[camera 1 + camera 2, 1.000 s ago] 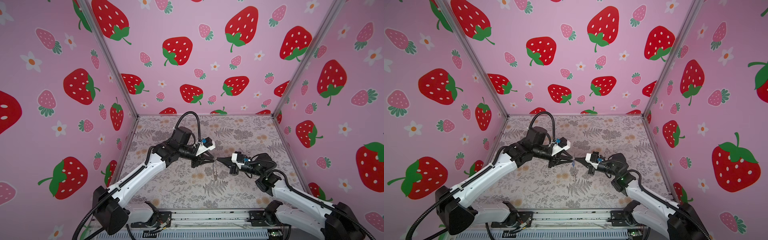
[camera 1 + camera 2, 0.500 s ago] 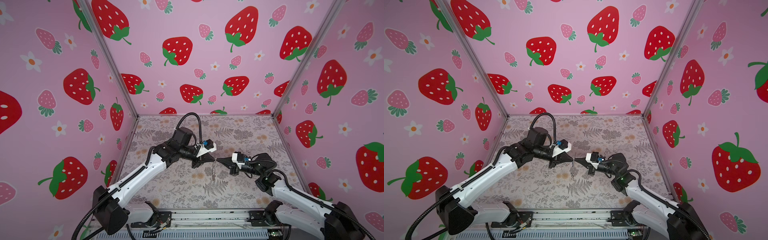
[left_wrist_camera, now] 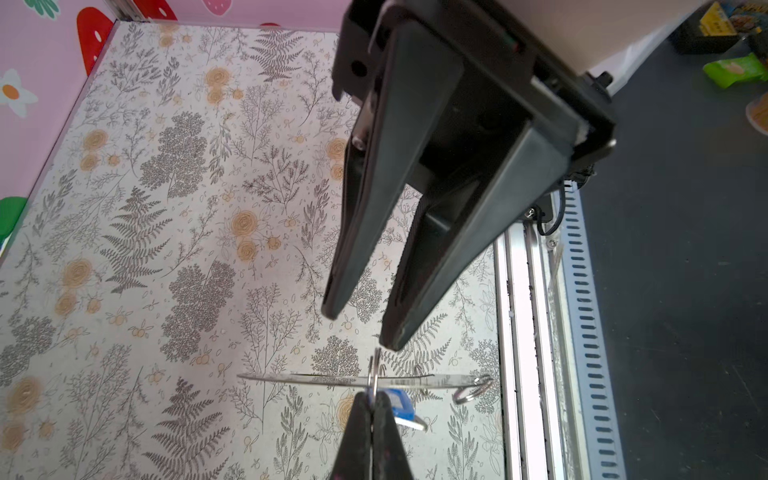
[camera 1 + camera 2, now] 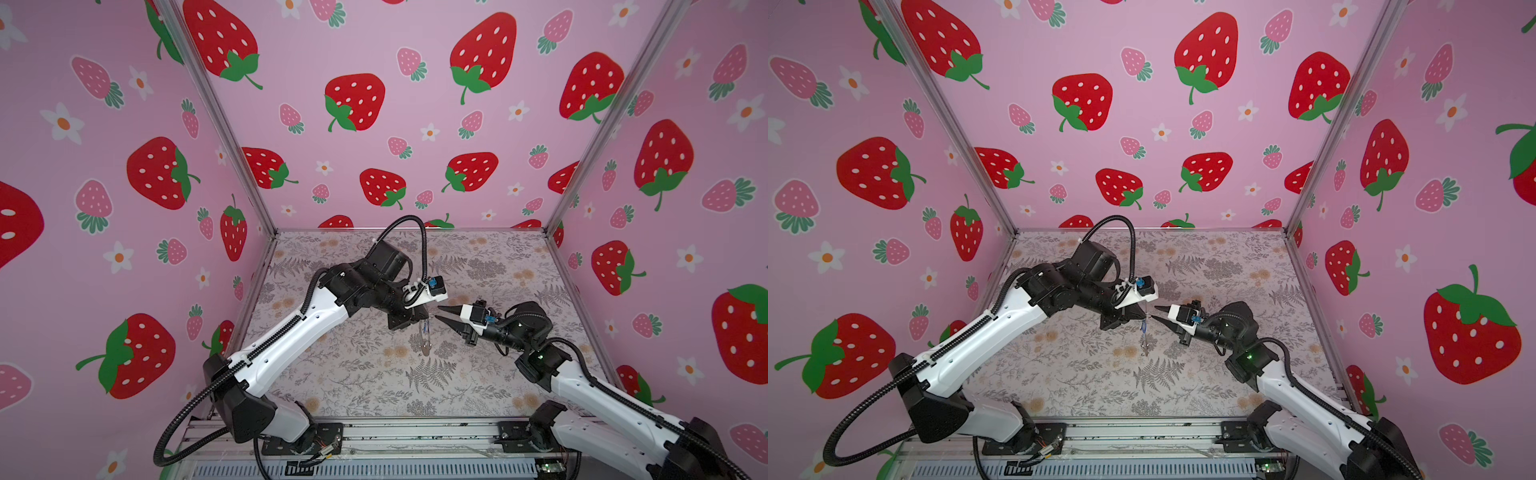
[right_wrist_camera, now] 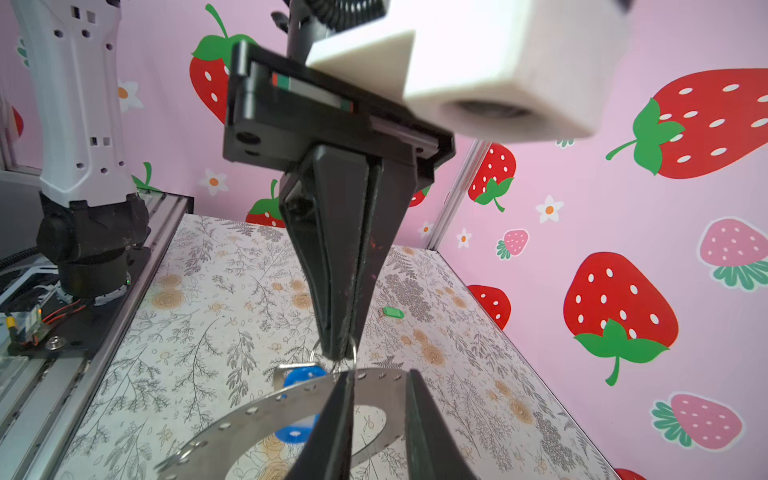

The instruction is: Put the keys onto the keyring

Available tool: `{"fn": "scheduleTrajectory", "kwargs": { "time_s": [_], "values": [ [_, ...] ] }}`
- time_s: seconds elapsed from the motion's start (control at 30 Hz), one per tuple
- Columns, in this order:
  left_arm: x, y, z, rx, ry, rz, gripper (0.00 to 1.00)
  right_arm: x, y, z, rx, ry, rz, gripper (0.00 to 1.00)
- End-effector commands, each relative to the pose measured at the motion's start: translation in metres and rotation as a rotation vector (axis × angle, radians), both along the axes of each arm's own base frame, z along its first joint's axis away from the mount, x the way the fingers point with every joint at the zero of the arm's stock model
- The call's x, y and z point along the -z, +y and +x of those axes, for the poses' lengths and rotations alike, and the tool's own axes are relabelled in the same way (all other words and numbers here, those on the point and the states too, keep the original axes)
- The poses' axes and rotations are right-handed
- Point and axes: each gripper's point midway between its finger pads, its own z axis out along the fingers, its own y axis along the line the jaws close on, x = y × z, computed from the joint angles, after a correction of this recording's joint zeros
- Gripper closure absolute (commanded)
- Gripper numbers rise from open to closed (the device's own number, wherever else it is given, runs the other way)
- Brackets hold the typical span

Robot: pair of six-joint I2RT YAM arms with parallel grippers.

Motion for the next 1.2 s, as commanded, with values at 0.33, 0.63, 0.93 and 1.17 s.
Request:
{"fn": "scheduleTrajectory", "kwargs": {
  "time_s": [0.33,0.63,0.93,1.17],
  "values": [
    [-0.005,0.003,-0.009,-0.024,0.01,0.211,1.0,-0.008,0.003,-0.005,-0.051,-0.021,0.002,0.8],
    [-0.01,-0.003,-0.011,-0.014,0.006,0.191,1.0,-0.007,0.006,-0.005,-0.061,-0.002,0.011,0.83],
    [-0.015,-0.007,-0.013,0.0,0.004,0.168,1.0,-0.008,0.008,-0.004,-0.072,0.002,0.012,0.89],
    [-0.01,-0.005,-0.013,0.0,0.0,0.194,1.0,-0.01,0.008,-0.004,-0.073,0.007,0.024,0.86]
  ]
}}
